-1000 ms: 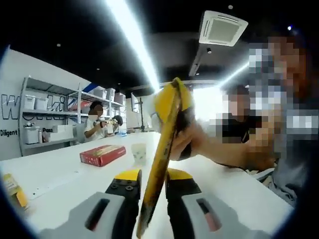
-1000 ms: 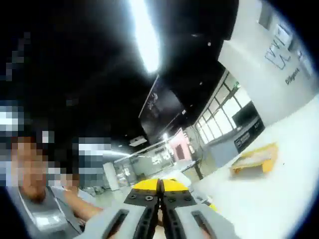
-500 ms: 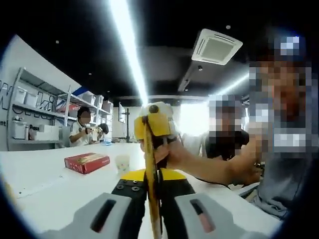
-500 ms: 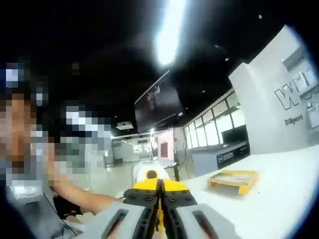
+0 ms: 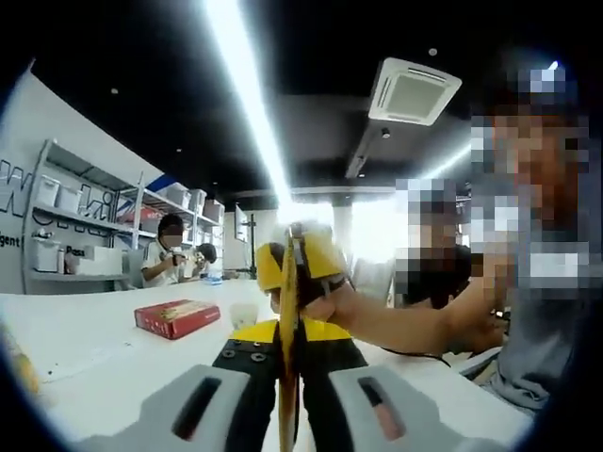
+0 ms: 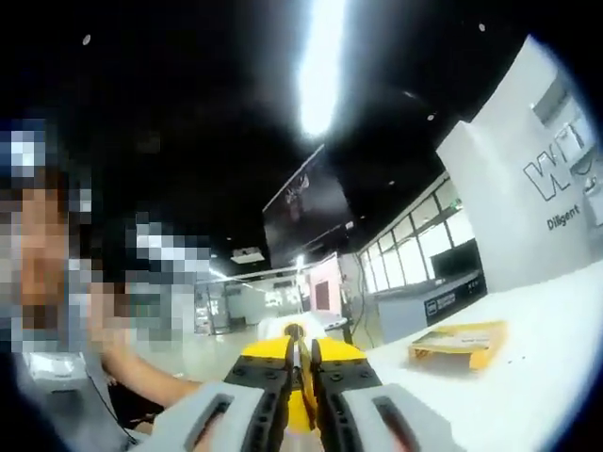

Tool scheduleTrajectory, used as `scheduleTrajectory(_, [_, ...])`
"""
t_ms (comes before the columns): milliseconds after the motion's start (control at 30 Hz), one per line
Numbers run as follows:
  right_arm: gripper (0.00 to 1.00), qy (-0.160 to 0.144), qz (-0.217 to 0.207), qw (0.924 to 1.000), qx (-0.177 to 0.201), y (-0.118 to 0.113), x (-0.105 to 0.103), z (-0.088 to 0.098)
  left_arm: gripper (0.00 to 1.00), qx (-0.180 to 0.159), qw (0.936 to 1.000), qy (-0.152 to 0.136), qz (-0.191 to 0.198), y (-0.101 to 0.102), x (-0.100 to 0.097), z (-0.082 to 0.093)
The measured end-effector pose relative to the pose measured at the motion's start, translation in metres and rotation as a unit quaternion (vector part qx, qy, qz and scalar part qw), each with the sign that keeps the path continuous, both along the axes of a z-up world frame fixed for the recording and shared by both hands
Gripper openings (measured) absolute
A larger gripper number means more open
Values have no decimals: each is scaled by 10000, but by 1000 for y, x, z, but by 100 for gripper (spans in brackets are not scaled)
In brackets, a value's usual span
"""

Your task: Tear open the coffee pouch, take out the coffee, and pour the coffee from the pouch into the cup

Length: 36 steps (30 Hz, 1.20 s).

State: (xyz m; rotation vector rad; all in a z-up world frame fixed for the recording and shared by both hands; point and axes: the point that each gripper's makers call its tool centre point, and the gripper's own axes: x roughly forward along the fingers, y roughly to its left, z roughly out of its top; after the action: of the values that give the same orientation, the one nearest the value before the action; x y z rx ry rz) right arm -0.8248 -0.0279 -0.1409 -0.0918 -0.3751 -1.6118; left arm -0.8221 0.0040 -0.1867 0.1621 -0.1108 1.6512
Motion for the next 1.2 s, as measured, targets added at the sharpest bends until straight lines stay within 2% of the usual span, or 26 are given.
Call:
scheduleTrajectory(100, [5,-28,12,10000,-4,-1,0,-1,11,-10,10000,-9,-1,1,1,-1])
scheduleTrajectory(200, [2,133,-149,9997,146,-3,9,-1,14,49,10000,26,-36,2,3,-2])
scheduleTrajectory(233, [2,145,-216,9995,166,-2,9,-1,16,105,9999,22,-96,3,3,0])
scheduleTrajectory(333, [1,269,-278,9992,107,3,8,5,34,219,9995,-104,-199,6,4,2])
scheduleTrajectory(400, [1,273,-265,9993,30,6,6,9,31,105,9996,-146,-221,7,5,-3])
scheduleTrajectory(467, [1,338,-353,9988,40,7,6,9,19,-42,9993,-183,-326,7,7,-8])
scheduleTrajectory(500, [2,408,-454,9981,59,9,2,10,18,-69,9994,-177,-298,7,6,-9])
scheduleTrajectory(567, [2,678,-935,9932,155,15,-17,10,17,-72,9994,-190,-279,8,7,-9])
scheduleTrajectory(633, [2,799,-1014,9914,234,16,-20,9,18,-88,9994,-200,-254,9,7,-9])
scheduleTrajectory(667, [2,970,-1239,9869,360,18,-25,7,18,-109,9994,-204,-242,9,7,-10])
scheduleTrajectory(733, [2,1443,-1496,9763,608,16,-23,6,18,-147,9993,-237,-231,9,7,-11])
scheduleTrajectory(767, [2,1886,-1722,9638,769,15,-23,7,18,-146,9993,-243,-230,9,7,-11])
scheduleTrajectory(867, [2,2806,-2038,9321,1043,11,-18,9,18,-144,9993,-270,-204,8,5,-10])
scheduleTrajectory(900, [2,2860,-2064,9298,1052,10,-18,9,17,-147,9994,-266,-191,7,5,-10])
scheduleTrajectory(933, [2,2781,-2042,9330,1027,9,-17,8,17,-151,9994,-265,-176,7,4,-10])
scheduleTrajectory(1000, [3,2107,-1709,9590,820,10,-17,7,16,-213,9993,-260,-138,6,2,-12])
scheduleTrajectory(1100, [4,1183,-1170,9848,497,12,-19,5,13,-288,9991,-324,16,7,-4,-17])
scheduleTrajectory(1167, [10,558,-686,9959,191,12,-16,7,11,-313,9989,-313,155,6,-10,-18])
scheduleTrajectory(1200, [15,330,-528,9981,16,12,-17,9,11,-318,9988,-298,200,5,-12,-18])
